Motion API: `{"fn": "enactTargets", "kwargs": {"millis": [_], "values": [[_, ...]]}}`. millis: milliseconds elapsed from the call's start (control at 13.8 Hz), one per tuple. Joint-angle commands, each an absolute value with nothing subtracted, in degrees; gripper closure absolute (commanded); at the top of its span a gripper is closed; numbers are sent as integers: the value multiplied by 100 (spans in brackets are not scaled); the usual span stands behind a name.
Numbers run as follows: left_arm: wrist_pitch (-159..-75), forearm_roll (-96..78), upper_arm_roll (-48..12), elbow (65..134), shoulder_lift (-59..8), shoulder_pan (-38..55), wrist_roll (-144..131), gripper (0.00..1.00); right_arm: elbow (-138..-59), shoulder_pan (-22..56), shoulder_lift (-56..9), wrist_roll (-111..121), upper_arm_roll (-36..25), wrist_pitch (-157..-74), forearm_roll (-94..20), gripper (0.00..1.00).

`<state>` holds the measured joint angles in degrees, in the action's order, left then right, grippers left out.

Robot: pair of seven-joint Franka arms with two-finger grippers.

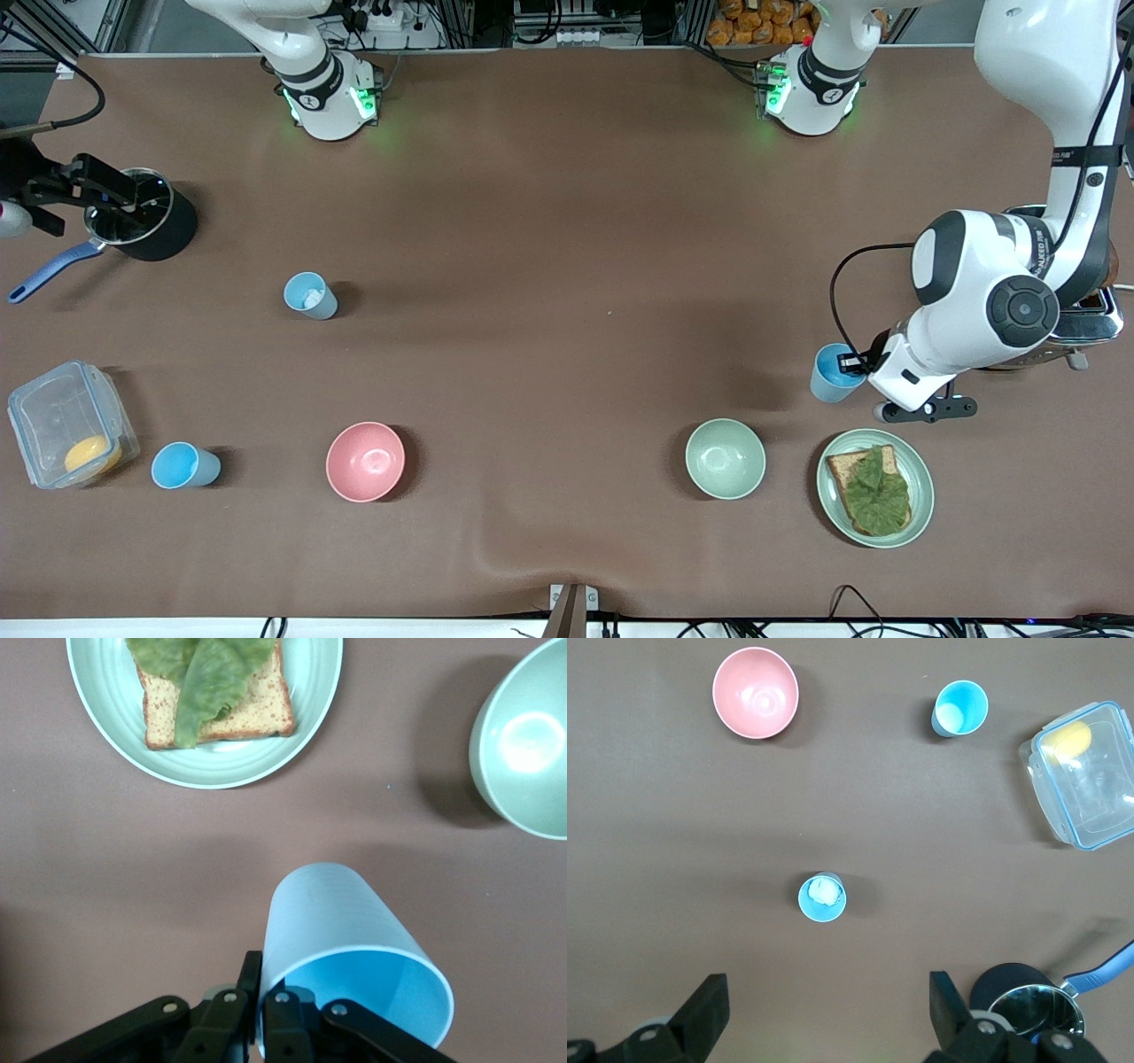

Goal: Stack blue cups with both arms

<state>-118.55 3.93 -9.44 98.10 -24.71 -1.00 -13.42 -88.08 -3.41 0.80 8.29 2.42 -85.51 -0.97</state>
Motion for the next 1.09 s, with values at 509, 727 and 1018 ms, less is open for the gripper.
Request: {"fn": "enactTargets", "kwargs": {"millis": [509, 727, 1018], "values": [[-11672, 396, -1028, 9791, -2408, -106, -1309, 100, -8719, -430, 62, 852, 325, -8525, 88, 0], [-11672, 396, -1028, 9800, -2408, -149, -1239, 100, -8727, -475, 62, 870, 316, -8517, 79, 0], [-11672, 396, -1028, 9817, -2434, -149, -1257, 100, -8762, -475, 44, 879, 308, -8517, 62, 0]]}}
